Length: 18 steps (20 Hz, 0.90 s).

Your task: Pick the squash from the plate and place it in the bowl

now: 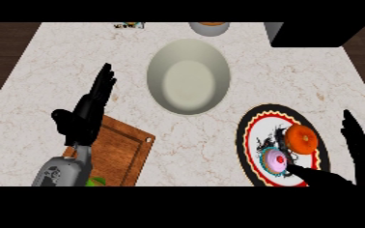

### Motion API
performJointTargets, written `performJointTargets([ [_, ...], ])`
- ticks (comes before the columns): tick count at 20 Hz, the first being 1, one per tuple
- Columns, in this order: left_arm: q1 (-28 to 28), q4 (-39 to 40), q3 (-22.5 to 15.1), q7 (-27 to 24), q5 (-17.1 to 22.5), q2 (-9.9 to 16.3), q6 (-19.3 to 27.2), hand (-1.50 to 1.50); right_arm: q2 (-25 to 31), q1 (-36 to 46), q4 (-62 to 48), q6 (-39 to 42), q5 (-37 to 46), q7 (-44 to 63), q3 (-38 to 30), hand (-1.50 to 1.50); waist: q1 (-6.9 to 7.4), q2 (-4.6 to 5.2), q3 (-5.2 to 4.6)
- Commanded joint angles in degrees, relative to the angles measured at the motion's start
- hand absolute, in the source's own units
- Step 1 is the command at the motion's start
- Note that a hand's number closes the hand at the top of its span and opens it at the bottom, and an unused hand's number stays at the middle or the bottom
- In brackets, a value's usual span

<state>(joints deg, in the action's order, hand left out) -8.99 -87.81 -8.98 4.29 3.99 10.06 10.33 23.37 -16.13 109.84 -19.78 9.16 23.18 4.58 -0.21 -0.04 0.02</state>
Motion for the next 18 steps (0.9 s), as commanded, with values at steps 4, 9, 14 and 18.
performJointTargets([
  [4,1.35,-2.72,1.97,2.22,-0.53,-0.85,-2.21,0.0,-3.71,-2.78,0.04,4.61,-3.53,-4.54,-5.16,-1.5,-0.03,-0.02,-0.01],
  [9,-2.47,2.05,2.91,1.28,-1.76,-2.31,-2.75,0.0,-9.19,1.88,-10.69,3.72,-1.38,-9.91,-3.38,-1.5,0.06,0.06,0.0],
  [14,4.27,-2.36,3.38,-1.33,-2.8,-2.33,-4.65,0.0,-9.47,-0.83,-8.44,7.36,-3.28,-9.84,-7.27,-1.5,0.1,0.0,-0.02],
  [18,1.83,-2.23,3.94,0.7,-4.11,-3.72,-4.73,0.0,-12.01,5.87,-14.61,6.98,-1.13,-10.45,-7.58,-1.5,0.15,0.02,-0.01],
])
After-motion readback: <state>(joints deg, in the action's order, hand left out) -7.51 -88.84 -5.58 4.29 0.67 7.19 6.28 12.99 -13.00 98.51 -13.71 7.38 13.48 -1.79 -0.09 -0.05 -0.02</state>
